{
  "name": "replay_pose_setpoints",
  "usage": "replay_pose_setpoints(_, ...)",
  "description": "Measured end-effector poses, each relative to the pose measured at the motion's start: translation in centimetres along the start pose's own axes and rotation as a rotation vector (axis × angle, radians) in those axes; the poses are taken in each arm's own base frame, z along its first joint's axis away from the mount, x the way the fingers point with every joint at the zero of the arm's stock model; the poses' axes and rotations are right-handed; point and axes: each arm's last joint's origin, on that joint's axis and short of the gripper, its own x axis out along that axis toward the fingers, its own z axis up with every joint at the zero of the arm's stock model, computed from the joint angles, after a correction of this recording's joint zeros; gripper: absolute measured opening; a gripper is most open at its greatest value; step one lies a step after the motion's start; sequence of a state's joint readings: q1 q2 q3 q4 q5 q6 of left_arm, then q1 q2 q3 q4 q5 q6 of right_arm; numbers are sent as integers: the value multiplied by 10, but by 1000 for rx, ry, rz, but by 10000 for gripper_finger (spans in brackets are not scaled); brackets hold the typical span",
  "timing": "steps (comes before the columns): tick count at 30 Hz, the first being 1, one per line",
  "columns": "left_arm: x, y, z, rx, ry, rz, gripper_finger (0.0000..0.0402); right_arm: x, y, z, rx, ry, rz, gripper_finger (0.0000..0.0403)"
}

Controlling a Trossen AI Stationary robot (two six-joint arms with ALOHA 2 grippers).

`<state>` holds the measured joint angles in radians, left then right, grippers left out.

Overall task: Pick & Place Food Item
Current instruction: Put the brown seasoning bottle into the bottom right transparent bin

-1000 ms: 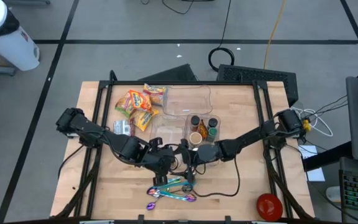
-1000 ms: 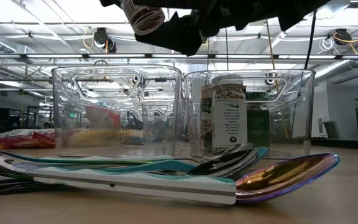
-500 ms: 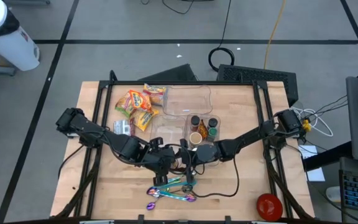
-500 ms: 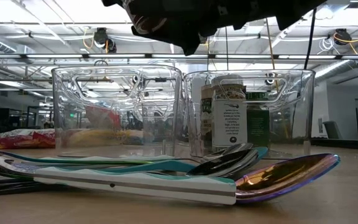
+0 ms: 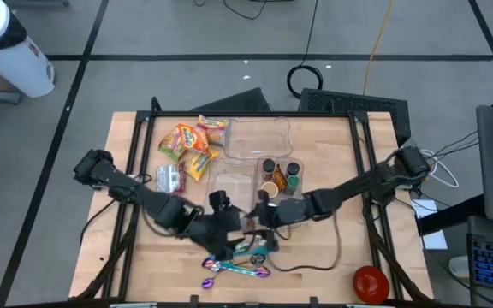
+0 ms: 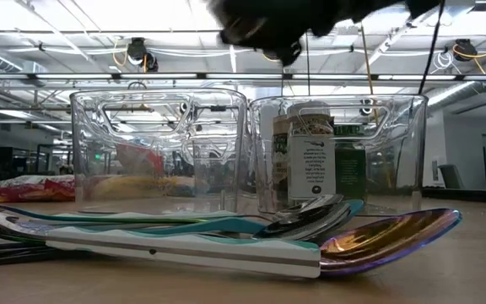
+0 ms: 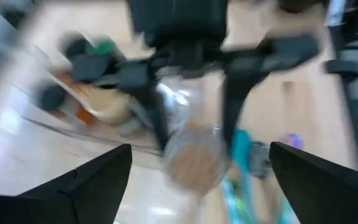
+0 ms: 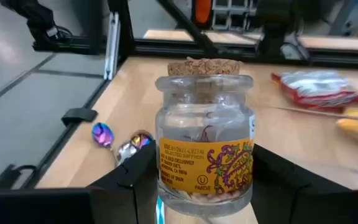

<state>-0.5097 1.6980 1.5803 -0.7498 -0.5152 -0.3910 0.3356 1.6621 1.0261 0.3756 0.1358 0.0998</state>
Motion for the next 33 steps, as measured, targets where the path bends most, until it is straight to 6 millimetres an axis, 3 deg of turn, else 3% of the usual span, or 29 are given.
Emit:
replay_pose_setpoints(7,-17,-20,6,130,-210,150,348,-65,1,-14,-7,-87,-167,178)
replay_pose_setpoints(11,-2,-19,14,142,-330,93,332,-100,-3,-21,20,-207,-211,178)
replay_pose_setpoints(15,34,0,14,164,-446,-81,323,-126,-8,-24,50,-291,-202,178)
replay_pose_setpoints(21,69,60,-6,39,-570,-99,326,-149,-9,-34,55,-325,-173,178)
replay_pose_setpoints(26,44,103,-37,-54,-688,-116,332,-162,-11,-37,37,-357,-190,178)
replay_pose_setpoints(33,-5,133,-89,-91,-864,-43,323,-170,-15,-37,-81,-373,-235,178)
